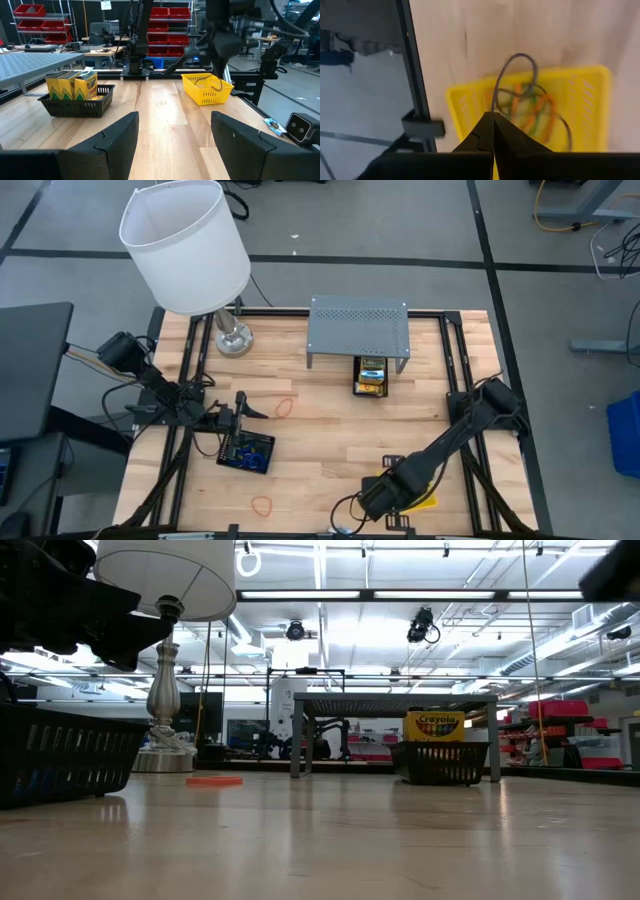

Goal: Pick & Place Office Desk Supplies
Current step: Put the brown rubber band into the yellow bin

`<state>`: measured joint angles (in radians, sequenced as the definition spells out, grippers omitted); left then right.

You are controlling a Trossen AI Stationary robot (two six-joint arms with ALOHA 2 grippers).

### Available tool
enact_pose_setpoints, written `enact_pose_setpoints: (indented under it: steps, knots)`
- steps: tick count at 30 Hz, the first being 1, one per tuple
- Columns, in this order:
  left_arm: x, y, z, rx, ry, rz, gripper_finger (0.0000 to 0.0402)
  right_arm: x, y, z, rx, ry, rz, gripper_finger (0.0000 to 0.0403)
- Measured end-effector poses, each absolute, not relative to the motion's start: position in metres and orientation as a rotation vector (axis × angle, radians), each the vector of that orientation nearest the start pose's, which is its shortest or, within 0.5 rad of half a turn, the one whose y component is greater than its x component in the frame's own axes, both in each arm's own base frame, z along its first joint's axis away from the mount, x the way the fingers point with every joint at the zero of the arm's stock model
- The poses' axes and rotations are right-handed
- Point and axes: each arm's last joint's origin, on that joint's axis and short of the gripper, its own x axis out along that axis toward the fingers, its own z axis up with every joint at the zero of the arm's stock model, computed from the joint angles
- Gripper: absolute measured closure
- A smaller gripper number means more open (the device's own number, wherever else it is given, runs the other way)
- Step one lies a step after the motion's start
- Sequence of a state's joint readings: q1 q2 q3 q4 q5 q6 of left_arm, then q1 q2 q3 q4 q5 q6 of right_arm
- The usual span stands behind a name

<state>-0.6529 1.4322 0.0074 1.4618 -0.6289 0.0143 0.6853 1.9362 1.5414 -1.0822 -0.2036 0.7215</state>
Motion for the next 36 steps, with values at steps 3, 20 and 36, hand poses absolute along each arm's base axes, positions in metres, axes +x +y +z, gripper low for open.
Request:
enact_pose_setpoints:
  steps: [3,20,36]
  knots:
    - [0.145,-0.09,0.135,-0.007,-0.03,-0.024,0.015,0.285,0.239,0.197,0.224,1.602,0.175,0.0401]
    - [0.145,-0.09,0.134,-0.008,-0.027,-0.023,0.015,0.291,0.238,0.192,0.26,1.57,0.213,0.0195]
    - [0.145,-0.09,0.134,-0.008,-0.027,-0.024,0.015,0.301,0.234,0.214,0.115,1.461,0.152,0.0201]
